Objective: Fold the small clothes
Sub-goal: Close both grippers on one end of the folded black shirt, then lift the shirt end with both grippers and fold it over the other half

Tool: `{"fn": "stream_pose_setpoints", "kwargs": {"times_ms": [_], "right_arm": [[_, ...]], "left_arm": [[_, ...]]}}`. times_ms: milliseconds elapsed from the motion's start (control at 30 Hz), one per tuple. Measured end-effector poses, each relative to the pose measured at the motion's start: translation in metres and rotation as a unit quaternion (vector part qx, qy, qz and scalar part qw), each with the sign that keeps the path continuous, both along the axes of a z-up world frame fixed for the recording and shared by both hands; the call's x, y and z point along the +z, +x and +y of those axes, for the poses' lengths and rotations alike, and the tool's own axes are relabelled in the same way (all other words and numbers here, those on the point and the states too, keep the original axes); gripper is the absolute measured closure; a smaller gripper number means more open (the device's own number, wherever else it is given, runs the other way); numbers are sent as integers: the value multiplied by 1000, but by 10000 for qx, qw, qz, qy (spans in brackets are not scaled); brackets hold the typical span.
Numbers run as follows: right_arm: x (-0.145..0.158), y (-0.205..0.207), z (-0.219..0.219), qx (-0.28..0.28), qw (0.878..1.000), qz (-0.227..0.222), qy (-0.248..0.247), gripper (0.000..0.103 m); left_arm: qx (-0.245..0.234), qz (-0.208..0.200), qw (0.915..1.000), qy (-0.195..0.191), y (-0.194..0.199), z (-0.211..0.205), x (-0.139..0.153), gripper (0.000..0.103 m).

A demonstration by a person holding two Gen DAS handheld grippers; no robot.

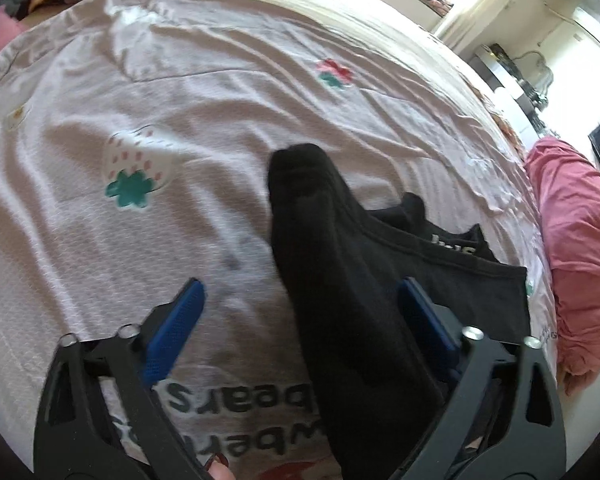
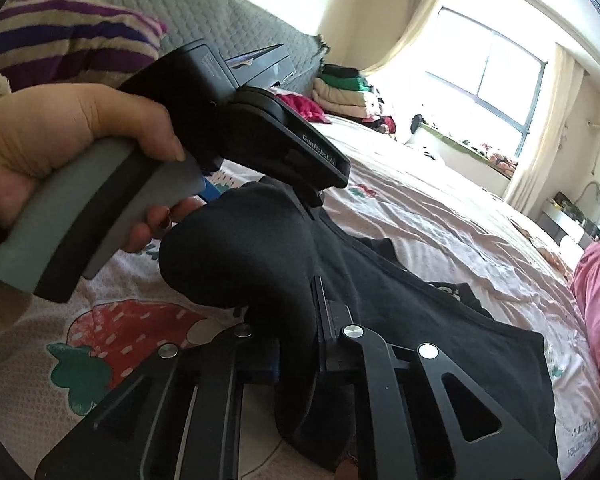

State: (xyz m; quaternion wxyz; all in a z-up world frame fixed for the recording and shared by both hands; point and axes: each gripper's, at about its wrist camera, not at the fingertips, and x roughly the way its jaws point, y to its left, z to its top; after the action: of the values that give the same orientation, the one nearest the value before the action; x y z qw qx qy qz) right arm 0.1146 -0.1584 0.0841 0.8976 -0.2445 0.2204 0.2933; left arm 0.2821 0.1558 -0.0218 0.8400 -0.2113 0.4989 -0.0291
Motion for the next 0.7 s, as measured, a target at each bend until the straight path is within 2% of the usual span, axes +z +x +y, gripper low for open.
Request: {"fn": "stream_pose_setpoints", "kwargs": {"times_ms": [33, 100, 200, 367, 700], "right_arm": [[2, -1, -3, -53, 10000, -27, 76, 93], [4, -4, -9, -148, 9997, -25, 206, 93], [8, -2, -20, -289, 9988, 12, 396, 94], [18, -5, -38, -445, 9966, 75, 696, 94], [34, -7, -82, -805, 9892, 250, 1199, 95]], "left_arm": [[-67, -3, 10000, -12, 1, -5, 2, 37], [-175, -40, 9998, -48, 0, -14, 6, 62], [-340, -193, 9992, 93, -3, -33, 20, 80], [-465, -418, 9978, 236, -6, -57, 43, 86], [-790, -588, 9927, 694, -9, -114, 79, 87]]}}
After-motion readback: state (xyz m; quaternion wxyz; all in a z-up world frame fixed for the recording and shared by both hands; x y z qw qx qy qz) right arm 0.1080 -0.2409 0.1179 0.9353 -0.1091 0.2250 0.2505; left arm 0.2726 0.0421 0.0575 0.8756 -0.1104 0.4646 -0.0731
